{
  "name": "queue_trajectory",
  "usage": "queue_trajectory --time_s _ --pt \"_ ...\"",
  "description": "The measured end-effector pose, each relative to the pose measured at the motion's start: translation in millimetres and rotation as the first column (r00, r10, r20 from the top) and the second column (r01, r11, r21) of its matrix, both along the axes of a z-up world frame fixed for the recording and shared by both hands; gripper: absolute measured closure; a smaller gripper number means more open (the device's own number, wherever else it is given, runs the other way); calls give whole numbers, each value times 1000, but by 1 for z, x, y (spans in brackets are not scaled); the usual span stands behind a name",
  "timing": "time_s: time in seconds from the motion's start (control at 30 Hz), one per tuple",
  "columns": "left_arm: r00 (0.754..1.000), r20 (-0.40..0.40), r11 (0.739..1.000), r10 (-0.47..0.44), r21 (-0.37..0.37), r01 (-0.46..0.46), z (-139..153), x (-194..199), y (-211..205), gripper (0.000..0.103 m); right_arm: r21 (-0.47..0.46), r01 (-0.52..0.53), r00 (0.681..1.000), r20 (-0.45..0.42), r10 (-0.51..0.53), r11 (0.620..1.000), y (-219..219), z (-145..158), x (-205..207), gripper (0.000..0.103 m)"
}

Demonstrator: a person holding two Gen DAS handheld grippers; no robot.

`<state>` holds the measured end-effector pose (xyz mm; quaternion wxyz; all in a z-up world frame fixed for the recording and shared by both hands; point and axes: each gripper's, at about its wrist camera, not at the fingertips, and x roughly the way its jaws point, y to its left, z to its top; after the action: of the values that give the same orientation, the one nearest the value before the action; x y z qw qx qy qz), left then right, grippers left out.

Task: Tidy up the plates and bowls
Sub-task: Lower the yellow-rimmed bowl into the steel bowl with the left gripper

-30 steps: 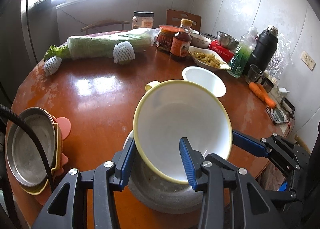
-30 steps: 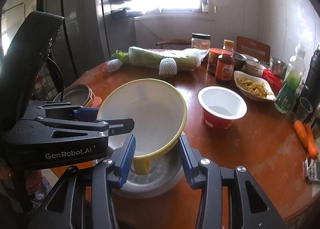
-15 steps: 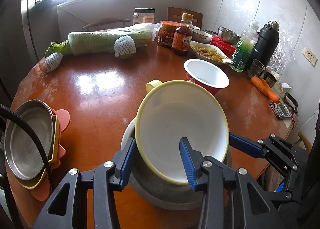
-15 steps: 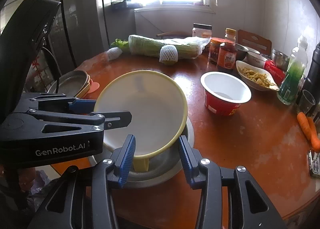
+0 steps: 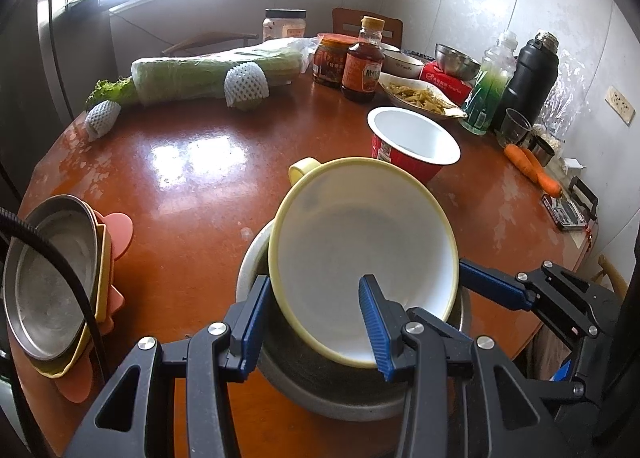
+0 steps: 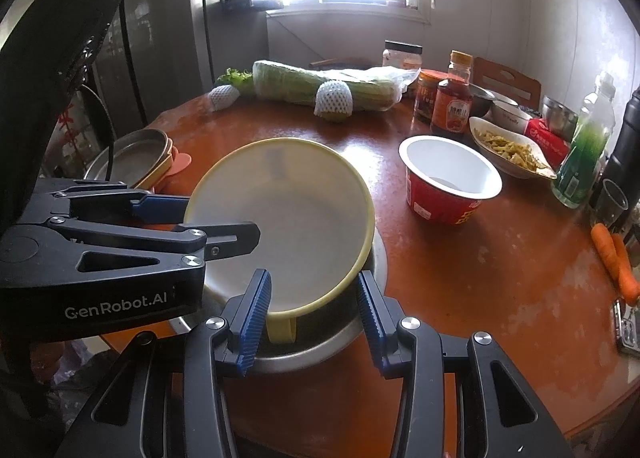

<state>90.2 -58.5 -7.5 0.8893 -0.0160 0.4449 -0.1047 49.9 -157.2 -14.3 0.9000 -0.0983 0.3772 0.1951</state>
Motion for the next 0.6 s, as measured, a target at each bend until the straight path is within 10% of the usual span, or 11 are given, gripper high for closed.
queue_trajectory --time_s 0.6 --pt "1000 -2 1000 -4 -13 4 -3 2 6 58 -54 -7 1000 15 7 999 8 -4 6 57"
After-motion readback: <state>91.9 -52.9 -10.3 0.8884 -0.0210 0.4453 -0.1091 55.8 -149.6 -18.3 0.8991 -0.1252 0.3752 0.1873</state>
